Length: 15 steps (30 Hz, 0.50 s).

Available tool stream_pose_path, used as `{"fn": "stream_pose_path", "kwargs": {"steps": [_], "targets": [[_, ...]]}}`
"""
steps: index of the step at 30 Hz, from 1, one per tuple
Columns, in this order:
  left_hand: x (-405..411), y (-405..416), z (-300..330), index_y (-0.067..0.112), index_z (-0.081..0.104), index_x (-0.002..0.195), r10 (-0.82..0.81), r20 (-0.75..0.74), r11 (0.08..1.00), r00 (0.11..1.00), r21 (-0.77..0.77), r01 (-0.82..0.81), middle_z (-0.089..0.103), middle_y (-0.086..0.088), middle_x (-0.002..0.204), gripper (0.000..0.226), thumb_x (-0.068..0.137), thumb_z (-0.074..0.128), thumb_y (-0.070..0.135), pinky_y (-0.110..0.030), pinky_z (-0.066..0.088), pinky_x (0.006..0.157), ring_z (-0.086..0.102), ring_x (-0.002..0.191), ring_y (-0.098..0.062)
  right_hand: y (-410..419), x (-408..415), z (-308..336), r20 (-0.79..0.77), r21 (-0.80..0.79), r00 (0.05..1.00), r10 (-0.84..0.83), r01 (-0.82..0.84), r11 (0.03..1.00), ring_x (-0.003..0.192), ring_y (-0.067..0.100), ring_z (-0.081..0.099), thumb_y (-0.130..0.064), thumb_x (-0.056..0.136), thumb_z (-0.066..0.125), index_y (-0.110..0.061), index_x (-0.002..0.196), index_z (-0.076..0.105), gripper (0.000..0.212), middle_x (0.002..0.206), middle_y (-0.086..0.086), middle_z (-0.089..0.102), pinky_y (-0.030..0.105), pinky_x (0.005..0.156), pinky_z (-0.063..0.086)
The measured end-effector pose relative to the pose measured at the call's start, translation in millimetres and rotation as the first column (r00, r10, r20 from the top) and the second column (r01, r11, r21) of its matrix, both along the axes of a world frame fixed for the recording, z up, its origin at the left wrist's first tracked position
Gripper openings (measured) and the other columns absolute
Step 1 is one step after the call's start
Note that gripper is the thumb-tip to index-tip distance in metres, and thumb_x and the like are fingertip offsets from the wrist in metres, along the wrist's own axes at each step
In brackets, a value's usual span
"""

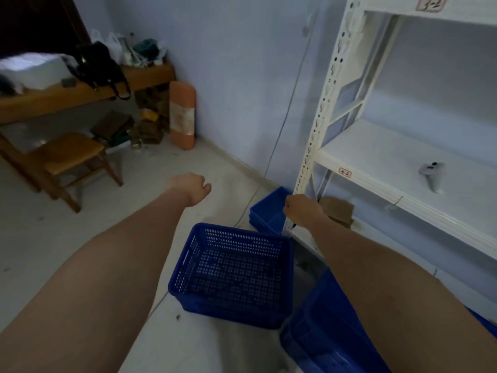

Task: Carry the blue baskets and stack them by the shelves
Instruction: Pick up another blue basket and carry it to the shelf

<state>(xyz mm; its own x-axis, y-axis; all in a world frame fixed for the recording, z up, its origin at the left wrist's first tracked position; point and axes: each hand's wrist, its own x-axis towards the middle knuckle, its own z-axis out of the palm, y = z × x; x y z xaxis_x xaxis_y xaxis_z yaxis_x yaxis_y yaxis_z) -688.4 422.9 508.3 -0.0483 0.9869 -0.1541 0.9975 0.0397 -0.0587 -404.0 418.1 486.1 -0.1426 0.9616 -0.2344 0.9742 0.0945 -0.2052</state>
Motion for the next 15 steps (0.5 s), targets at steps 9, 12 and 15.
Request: {"fn": "stream_pose_path", "kwargs": {"steps": [9,12,15], "targets": [[-25.7,29.8,-49.1,0.010,0.058,0.118,0.002,-0.020,0.993,1.000,-0.121,-0.005,0.062,-0.013,0.117,0.052,0.097,0.025,0.045,-0.033,0.041,0.075,0.060,0.102,-0.029,66.6,-17.6,-43.1,0.078,-0.078,0.994,0.070,-0.064,0.995,0.086,0.029,0.058,-0.018,0.094,0.037,-0.006,0.106,0.059,0.028,0.106,0.015,0.065,0.034,0.070,0.042],[-40.8,53.0,-69.1,0.011,0.058,0.118,0.035,-0.048,0.986,0.998,-0.160,-0.042,0.063,-0.011,0.114,0.053,0.098,0.023,0.045,-0.034,0.043,0.076,0.061,0.098,-0.027,102.7,-23.7,-67.1,0.050,-0.101,0.998,0.039,-0.034,0.994,0.089,0.033,0.059,-0.021,0.091,0.042,-0.006,0.103,0.061,0.027,0.104,0.017,0.064,0.036,0.070,0.040],[-55.3,77.8,-95.4,0.011,0.059,0.117,0.095,-0.042,0.973,0.995,-0.207,-0.101,0.064,-0.009,0.113,0.055,0.097,0.022,0.047,-0.036,0.044,0.078,0.061,0.098,-0.026,135.2,-28.4,-100.7,0.006,-0.182,0.998,0.060,-0.058,0.982,0.085,0.027,0.054,-0.020,0.093,0.039,-0.011,0.083,0.054,0.020,0.102,0.014,0.062,0.036,0.075,0.043]]}}
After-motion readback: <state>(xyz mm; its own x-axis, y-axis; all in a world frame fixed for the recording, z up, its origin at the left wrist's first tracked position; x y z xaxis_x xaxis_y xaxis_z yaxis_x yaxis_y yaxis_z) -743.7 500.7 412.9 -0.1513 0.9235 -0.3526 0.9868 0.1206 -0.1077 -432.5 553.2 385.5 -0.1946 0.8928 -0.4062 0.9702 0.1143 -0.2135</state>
